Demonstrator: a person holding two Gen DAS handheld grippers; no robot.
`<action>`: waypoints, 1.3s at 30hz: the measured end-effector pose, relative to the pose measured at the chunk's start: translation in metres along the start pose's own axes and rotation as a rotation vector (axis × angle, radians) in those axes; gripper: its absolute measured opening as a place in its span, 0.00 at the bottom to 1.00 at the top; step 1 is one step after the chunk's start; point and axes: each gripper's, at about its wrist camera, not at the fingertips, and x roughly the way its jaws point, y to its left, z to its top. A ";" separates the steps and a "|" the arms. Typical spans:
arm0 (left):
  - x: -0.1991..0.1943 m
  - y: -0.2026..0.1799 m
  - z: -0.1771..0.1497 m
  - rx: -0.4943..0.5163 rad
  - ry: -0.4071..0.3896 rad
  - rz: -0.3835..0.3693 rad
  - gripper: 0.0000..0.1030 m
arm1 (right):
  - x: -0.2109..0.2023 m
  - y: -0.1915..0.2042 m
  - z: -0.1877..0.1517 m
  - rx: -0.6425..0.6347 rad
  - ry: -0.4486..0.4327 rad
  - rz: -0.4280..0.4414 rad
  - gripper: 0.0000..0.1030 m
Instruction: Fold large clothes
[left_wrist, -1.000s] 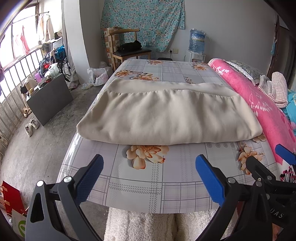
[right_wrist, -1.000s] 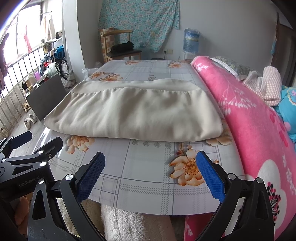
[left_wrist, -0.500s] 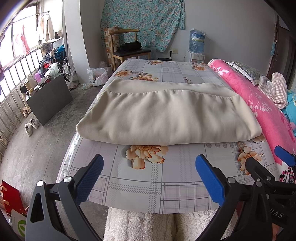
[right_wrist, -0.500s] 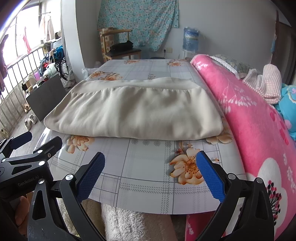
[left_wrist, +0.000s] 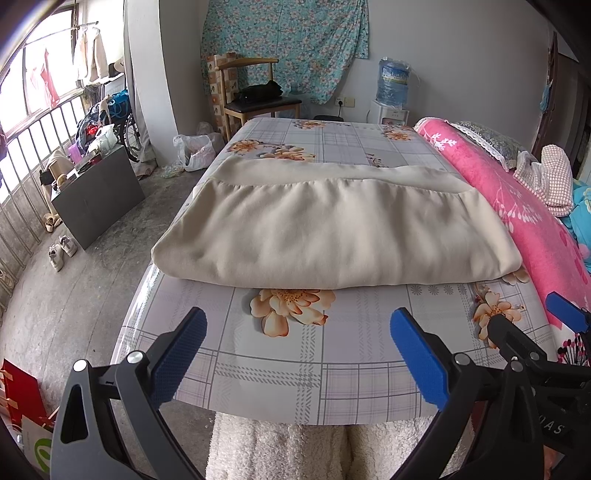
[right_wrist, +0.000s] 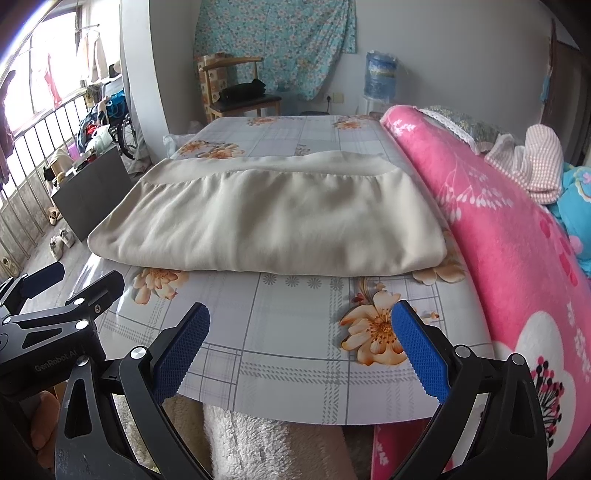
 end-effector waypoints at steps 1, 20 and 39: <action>0.000 0.000 0.000 0.000 0.000 0.000 0.95 | 0.001 0.000 0.001 0.000 0.000 -0.001 0.92; 0.000 0.001 0.000 -0.001 0.000 0.000 0.95 | 0.001 0.002 -0.003 0.004 0.008 0.000 0.92; -0.001 0.000 0.000 -0.002 -0.002 0.000 0.95 | 0.001 0.004 -0.005 0.007 0.013 0.004 0.92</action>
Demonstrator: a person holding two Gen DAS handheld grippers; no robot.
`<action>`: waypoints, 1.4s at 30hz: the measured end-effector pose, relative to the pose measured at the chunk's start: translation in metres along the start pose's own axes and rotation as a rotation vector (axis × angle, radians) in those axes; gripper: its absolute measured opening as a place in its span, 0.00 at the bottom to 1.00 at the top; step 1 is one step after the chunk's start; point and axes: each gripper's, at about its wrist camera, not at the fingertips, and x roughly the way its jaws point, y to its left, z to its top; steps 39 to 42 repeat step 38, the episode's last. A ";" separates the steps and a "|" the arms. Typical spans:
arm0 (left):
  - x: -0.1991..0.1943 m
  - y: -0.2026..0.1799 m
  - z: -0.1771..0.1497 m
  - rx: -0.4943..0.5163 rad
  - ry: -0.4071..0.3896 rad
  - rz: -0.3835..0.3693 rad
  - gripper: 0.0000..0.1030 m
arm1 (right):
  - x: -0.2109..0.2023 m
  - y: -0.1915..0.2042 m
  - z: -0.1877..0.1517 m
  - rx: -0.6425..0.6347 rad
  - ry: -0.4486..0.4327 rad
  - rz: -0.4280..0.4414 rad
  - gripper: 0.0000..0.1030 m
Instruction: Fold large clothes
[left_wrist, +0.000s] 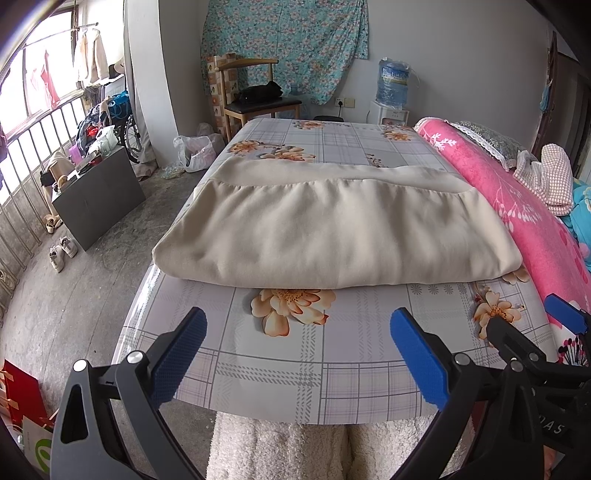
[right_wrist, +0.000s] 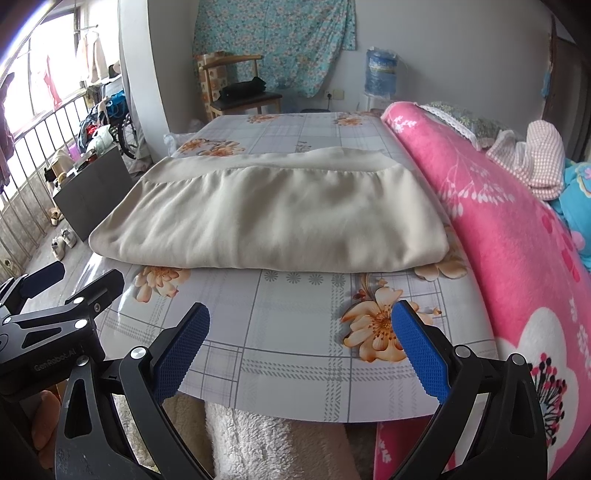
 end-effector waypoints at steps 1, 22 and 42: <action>0.000 0.000 0.000 0.000 0.000 0.000 0.95 | -0.001 0.001 -0.002 0.001 0.001 0.000 0.92; -0.001 0.000 0.001 -0.001 -0.003 0.001 0.95 | -0.001 0.002 -0.001 0.003 0.004 0.000 0.92; -0.001 0.000 0.001 -0.005 -0.001 0.002 0.95 | 0.000 0.001 0.001 0.004 0.007 0.004 0.92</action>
